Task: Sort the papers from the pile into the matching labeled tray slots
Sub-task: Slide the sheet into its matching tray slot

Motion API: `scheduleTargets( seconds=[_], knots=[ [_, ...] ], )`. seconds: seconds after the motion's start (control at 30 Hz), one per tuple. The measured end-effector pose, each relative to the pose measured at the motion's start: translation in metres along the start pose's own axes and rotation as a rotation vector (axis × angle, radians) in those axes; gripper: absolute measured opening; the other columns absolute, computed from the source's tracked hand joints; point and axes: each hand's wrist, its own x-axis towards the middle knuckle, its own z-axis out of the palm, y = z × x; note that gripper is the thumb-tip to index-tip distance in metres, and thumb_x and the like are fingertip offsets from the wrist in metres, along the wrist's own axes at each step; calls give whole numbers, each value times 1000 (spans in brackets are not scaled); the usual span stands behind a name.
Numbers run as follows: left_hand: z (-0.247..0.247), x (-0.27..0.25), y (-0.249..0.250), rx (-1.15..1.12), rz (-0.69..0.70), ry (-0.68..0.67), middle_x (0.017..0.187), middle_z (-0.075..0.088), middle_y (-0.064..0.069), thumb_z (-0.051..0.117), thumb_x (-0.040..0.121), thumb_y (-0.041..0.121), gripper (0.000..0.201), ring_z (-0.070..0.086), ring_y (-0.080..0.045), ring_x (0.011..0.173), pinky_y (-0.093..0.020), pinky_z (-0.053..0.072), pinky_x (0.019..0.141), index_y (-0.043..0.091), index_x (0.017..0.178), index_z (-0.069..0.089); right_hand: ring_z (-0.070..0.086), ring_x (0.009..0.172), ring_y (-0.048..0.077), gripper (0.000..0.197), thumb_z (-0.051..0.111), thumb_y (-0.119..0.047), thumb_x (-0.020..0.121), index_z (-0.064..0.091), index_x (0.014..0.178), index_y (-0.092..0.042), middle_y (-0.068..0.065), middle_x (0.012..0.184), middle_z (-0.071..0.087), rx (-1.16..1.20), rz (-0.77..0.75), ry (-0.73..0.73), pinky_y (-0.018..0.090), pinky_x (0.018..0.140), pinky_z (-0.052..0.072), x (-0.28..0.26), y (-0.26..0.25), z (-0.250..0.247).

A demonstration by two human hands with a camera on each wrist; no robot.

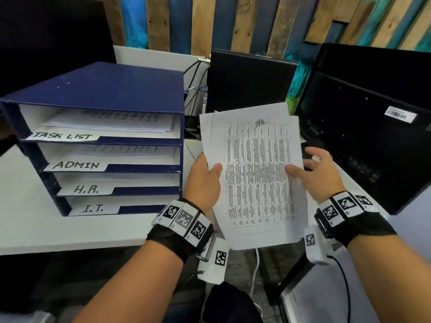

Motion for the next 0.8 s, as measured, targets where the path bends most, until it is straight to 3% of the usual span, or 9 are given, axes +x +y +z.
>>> scheduleTargets(
  seconds=[0.13, 0.23, 0.4, 0.5, 0.6, 0.67, 0.73, 0.8],
  knots=[
    [-17, -24, 11, -43, 87, 58, 108, 71, 7, 46, 103, 23, 23, 68, -8, 97, -35, 57, 87, 18, 120, 60, 75, 79, 15, 14, 77, -21, 87, 65, 93, -21, -3, 87, 78, 16, -123, -5, 43, 80, 61, -31, -26, -3],
    [-32, -42, 8, 11, 105, 128, 104, 71, 4, 42, 104, 29, 23, 68, -13, 95, -37, 57, 83, 18, 114, 60, 75, 75, 16, 14, 75, -28, 89, 65, 83, -19, -2, 80, 76, 52, -153, 33, 40, 74, 61, -61, -38, 4],
    [-69, -70, -9, 101, 135, 256, 101, 68, -1, 40, 105, 30, 23, 65, -21, 92, -47, 55, 84, 17, 103, 59, 70, 69, 2, 21, 66, -35, 94, 68, 86, -16, -7, 81, 74, 51, -199, -14, 27, 65, 53, -107, -56, 32],
    [-95, -84, -16, 104, 96, 334, 97, 67, -11, 43, 104, 27, 23, 64, -31, 91, -50, 55, 82, 8, 100, 57, 71, 88, 8, 15, 62, -35, 97, 68, 99, -21, -7, 97, 74, 85, -209, -84, 30, 79, 56, -128, -63, 54],
    [-122, -92, -23, 90, 45, 359, 103, 69, 1, 45, 103, 23, 14, 66, -20, 94, -44, 55, 87, 17, 105, 58, 69, 98, 6, 24, 61, -34, 98, 65, 116, -18, -9, 107, 73, 118, -209, -146, 28, 85, 55, -146, -70, 78],
    [-140, -96, -28, 104, 3, 387, 110, 67, 6, 47, 102, 20, 17, 64, -13, 100, -38, 53, 90, 21, 114, 59, 70, 93, 4, 19, 62, -30, 97, 63, 113, -20, -9, 104, 73, 163, -194, -175, 23, 79, 56, -156, -73, 92],
    [-160, -99, -35, 119, -7, 432, 105, 68, 5, 48, 101, 18, 18, 64, -10, 94, -30, 53, 82, 15, 113, 61, 72, 82, 4, 9, 64, -25, 96, 59, 104, -23, -6, 95, 74, 201, -178, -215, 18, 68, 56, -167, -75, 108],
    [-177, -104, -37, 190, -35, 496, 85, 62, 3, 46, 101, 15, 17, 57, -8, 73, -22, 43, 61, 5, 95, 59, 72, 79, 3, 9, 64, -22, 97, 56, 102, -25, -6, 92, 74, 200, -161, -271, 18, 68, 57, -176, -71, 127]
  ],
)
